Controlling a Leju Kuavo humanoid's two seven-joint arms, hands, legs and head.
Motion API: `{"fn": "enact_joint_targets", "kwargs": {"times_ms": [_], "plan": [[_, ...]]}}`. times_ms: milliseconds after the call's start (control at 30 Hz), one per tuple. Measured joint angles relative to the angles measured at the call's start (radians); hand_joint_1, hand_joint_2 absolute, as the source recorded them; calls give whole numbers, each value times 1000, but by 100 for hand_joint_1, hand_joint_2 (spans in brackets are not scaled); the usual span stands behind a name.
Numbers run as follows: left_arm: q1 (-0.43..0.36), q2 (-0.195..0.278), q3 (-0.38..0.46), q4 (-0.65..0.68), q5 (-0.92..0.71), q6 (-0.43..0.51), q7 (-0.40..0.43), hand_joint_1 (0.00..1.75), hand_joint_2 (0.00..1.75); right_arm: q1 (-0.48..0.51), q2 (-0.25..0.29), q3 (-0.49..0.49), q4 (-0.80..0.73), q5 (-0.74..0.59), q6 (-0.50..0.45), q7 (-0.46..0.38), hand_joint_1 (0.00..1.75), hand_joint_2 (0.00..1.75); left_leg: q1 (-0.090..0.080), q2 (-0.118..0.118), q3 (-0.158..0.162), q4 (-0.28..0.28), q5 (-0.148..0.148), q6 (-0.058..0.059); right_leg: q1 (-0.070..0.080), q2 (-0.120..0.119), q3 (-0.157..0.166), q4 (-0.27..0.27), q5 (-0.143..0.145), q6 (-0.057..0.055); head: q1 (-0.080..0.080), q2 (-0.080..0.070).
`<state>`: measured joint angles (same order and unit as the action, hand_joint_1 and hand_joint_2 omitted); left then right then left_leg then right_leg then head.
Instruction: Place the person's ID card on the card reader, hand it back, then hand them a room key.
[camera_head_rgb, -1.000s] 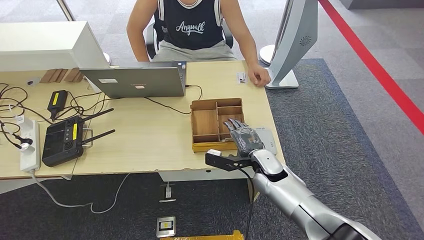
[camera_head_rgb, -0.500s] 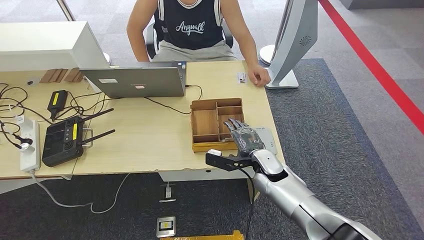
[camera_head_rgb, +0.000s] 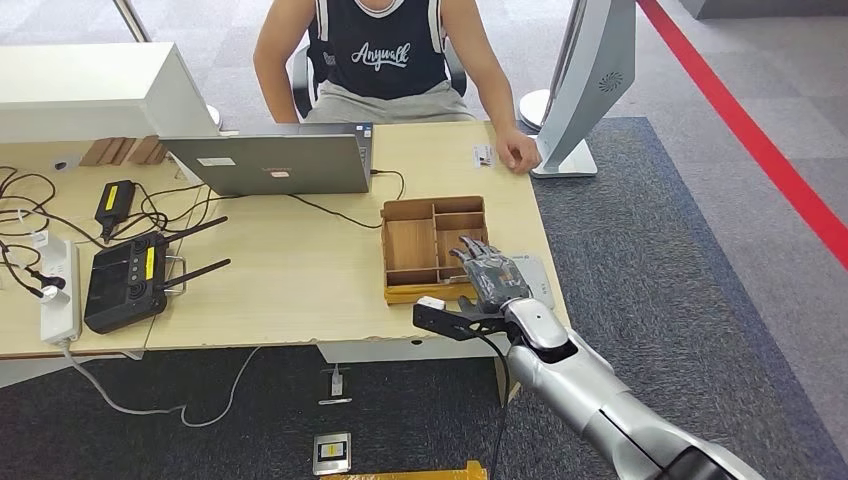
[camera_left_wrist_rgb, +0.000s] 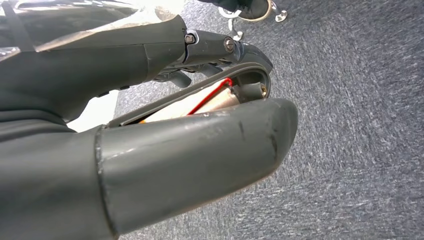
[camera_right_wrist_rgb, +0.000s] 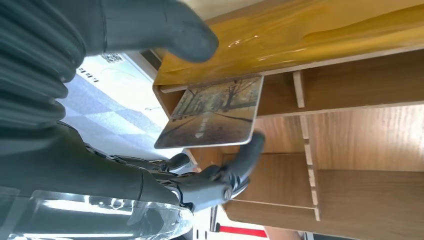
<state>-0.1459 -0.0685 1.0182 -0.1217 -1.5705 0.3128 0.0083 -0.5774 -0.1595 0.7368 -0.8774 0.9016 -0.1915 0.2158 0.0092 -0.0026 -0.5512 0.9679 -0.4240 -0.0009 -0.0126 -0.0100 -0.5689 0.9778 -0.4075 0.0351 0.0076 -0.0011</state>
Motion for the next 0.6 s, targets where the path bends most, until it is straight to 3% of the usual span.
{"fn": "enact_joint_targets", "kwargs": {"times_ms": [600], "plan": [[0, -1, 0, 0, 0, 0, 0, 0, 0, 7, -10, -12, -8, -2, 5, 1, 175, 175, 0, 0, 0, 0, 0, 0, 0, 0, 0, 0, 0, 0, 0, 0]]}}
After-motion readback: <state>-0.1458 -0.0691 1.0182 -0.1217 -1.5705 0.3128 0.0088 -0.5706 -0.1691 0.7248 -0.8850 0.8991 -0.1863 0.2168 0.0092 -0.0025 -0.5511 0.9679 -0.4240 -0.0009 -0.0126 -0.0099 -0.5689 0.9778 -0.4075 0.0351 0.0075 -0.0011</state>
